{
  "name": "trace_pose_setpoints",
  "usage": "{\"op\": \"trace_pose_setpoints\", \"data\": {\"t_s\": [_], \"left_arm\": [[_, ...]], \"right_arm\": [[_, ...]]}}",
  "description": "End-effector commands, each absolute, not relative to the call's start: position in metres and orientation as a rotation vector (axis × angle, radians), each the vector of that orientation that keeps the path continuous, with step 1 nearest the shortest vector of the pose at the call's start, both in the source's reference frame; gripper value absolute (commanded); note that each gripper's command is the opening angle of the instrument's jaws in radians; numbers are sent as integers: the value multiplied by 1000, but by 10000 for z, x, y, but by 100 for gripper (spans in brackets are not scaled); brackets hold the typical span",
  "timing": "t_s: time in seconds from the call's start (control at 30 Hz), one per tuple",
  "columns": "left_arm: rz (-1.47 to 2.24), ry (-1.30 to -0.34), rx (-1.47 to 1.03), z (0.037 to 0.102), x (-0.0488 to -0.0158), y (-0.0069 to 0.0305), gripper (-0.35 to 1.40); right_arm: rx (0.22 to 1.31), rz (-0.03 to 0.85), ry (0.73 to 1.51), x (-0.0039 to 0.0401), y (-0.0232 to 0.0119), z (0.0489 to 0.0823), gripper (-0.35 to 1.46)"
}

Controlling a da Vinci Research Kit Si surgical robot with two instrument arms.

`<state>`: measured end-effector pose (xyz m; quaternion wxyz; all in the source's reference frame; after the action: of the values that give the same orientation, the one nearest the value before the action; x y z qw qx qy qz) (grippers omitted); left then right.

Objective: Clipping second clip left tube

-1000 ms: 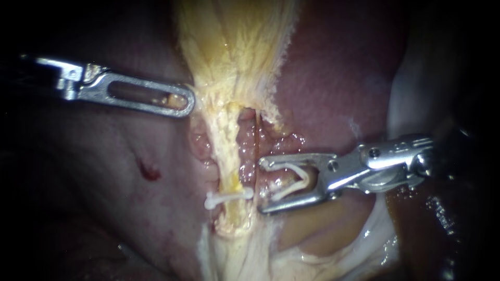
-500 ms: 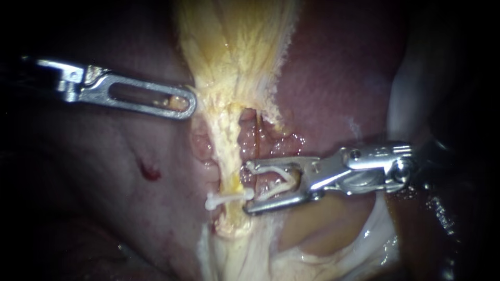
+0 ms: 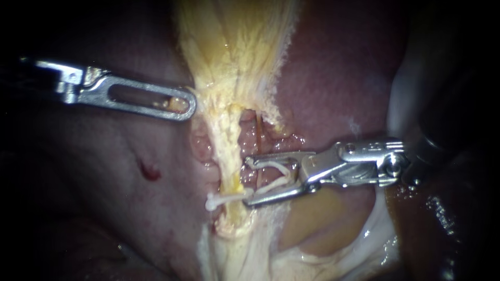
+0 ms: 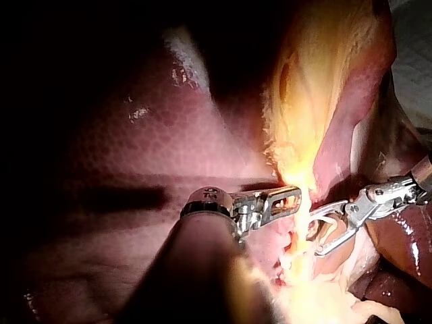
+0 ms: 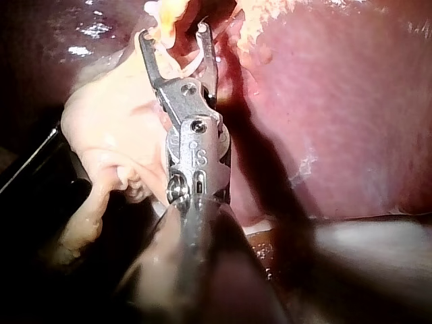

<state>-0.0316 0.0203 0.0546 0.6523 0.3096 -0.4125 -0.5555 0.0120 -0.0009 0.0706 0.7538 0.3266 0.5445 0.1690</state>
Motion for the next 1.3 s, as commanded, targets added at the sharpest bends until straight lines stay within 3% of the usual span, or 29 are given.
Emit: {"op": "trace_pose_setpoints", "data": {"t_s": [0.03, 0.5, 1.3], "left_arm": [[-1261, -936, 703, 546, -316, 203, -35], [-1261, -936, 702, 547, -317, 203, -35], [-1263, -937, 698, 552, -324, 204, -35]], "right_arm": [[718, 365, 1190, 123, -9, 706, 50], [792, 341, 1222, 149, -24, 705, 50], [883, 401, 1322, 182, -22, 703, 49]]}}
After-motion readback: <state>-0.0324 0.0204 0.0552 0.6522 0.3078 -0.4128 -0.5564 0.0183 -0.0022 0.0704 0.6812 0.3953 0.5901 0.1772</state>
